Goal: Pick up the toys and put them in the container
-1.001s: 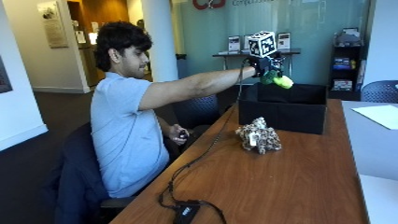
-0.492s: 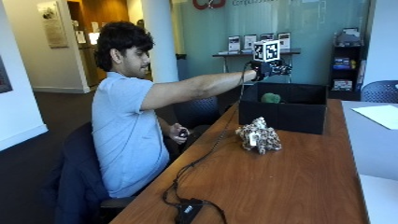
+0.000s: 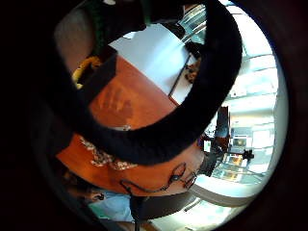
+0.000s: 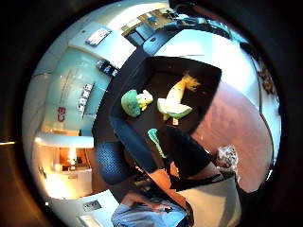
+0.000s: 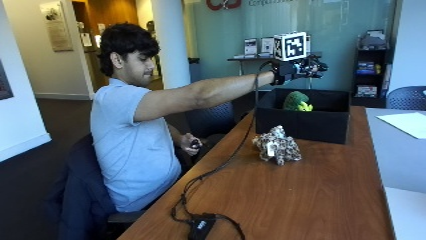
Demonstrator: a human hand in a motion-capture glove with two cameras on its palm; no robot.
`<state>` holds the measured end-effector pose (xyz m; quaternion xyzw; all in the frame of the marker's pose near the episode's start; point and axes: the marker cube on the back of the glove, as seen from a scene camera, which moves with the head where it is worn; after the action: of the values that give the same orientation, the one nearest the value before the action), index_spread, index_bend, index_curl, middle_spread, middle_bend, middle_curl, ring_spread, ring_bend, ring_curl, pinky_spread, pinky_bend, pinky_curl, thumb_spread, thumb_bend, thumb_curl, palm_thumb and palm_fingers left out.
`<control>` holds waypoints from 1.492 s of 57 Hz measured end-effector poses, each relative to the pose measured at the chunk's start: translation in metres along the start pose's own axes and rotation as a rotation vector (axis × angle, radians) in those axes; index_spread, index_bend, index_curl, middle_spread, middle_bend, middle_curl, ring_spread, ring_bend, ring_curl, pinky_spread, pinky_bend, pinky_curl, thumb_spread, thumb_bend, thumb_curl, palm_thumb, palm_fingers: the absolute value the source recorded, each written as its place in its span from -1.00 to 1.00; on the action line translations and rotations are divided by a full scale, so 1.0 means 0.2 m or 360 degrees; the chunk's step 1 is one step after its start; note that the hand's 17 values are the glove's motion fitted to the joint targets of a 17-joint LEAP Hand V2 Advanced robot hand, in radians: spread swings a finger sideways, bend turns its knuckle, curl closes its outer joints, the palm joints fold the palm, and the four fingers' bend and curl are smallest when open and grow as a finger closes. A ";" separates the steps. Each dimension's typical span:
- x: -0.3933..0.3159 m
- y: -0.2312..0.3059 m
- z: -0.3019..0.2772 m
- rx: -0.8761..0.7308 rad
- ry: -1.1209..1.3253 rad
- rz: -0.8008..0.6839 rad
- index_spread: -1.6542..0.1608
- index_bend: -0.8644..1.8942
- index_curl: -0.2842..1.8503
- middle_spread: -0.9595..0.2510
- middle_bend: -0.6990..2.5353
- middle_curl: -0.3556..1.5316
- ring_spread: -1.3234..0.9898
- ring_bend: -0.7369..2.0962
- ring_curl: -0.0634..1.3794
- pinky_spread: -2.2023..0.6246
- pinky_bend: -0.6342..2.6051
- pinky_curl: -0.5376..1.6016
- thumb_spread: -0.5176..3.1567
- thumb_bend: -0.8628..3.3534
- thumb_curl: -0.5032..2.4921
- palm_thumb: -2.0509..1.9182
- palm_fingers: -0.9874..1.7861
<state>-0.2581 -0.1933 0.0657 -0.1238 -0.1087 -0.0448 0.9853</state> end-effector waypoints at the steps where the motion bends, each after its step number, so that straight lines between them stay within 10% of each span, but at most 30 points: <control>1: 0.03 0.01 -0.01 0.0005 -0.0006 0.0015 0.47 -0.26 -0.44 0.58 -0.48 -0.32 0.10 -0.35 -0.61 0.60 -0.10 -0.20 0.00 -0.60 -0.53 0.02 -0.38; 22: 0.53 0.28 -0.06 -0.0028 0.0132 0.0469 0.46 -0.26 -0.46 0.58 -0.48 -0.34 0.10 -0.36 -0.60 0.61 -0.10 -0.19 0.00 -0.61 -0.51 0.02 -0.38; 29: 0.50 0.37 0.02 -0.0054 -0.0143 0.0139 0.46 -0.26 -0.46 0.58 -0.48 -0.35 0.10 -0.36 -0.60 0.61 -0.10 -0.19 0.00 -0.61 -0.51 0.01 -0.38; 59: 0.55 0.73 1.17 -0.0380 -0.0187 0.0274 0.42 -0.21 -0.41 0.56 -0.48 -0.37 0.11 -0.39 -0.66 0.61 -0.11 -0.19 0.05 -0.59 -0.50 0.04 -0.40; 85: 0.48 0.71 1.20 -0.0336 -0.0202 0.0228 0.43 -0.27 -0.46 0.60 -0.45 -0.35 0.11 -0.35 -0.69 0.56 -0.10 -0.18 0.18 -0.50 -0.46 0.18 -0.34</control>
<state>-0.1963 -0.0001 0.2818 -0.2370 -0.1563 0.0225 0.9586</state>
